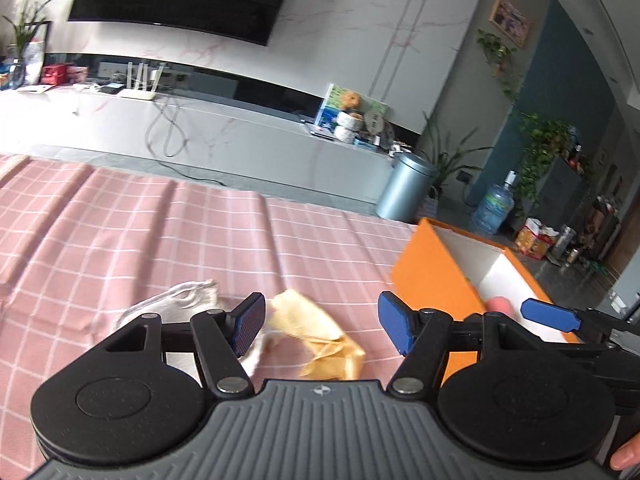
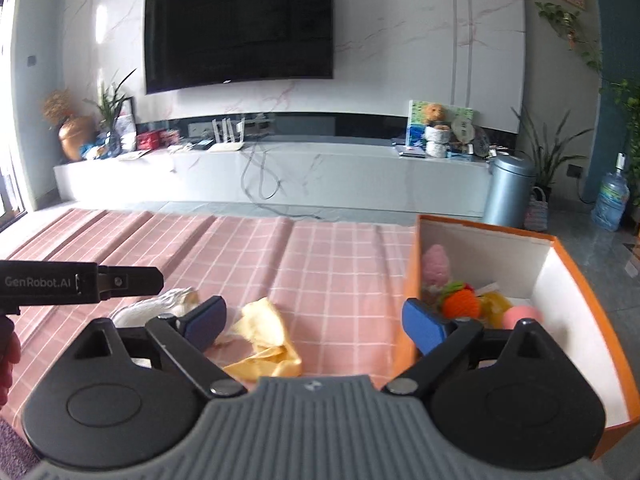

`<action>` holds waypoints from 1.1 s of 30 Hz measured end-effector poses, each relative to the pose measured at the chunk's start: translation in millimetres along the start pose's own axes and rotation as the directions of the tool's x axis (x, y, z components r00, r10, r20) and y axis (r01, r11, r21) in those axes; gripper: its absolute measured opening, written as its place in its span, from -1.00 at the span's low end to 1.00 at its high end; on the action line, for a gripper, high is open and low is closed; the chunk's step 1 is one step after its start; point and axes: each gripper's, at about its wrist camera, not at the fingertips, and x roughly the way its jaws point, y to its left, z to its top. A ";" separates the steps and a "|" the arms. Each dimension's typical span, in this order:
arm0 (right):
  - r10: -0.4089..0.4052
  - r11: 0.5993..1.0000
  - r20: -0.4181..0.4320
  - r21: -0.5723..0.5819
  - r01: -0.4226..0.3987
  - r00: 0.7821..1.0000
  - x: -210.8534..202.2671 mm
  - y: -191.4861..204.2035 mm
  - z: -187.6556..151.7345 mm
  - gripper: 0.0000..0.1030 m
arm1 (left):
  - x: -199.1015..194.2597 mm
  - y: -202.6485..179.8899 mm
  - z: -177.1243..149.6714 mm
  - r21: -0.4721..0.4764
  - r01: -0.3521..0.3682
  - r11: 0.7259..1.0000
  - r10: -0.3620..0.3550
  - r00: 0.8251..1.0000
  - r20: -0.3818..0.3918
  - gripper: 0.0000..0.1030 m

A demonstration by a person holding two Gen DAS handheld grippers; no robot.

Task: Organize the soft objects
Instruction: 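Move both open tools from the box back to the white towel and yellow cloth, then lower the left tool to the white towel while the right tool approaches the yellow cloth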

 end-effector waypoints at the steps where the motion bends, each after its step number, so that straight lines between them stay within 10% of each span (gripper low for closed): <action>1: 0.008 1.000 -0.011 -0.014 -0.009 1.000 2.6 6.3 -2.5 0.81 | -2.0 6.6 -2.8 0.000 -0.010 1.000 0.010 1.000 -0.001 0.48; 33: 0.025 0.991 -0.215 -0.126 -0.053 0.976 138.1 56.9 -17.1 0.78 | 26.4 94.4 -38.5 -0.121 -0.219 0.968 0.211 0.974 -0.079 0.69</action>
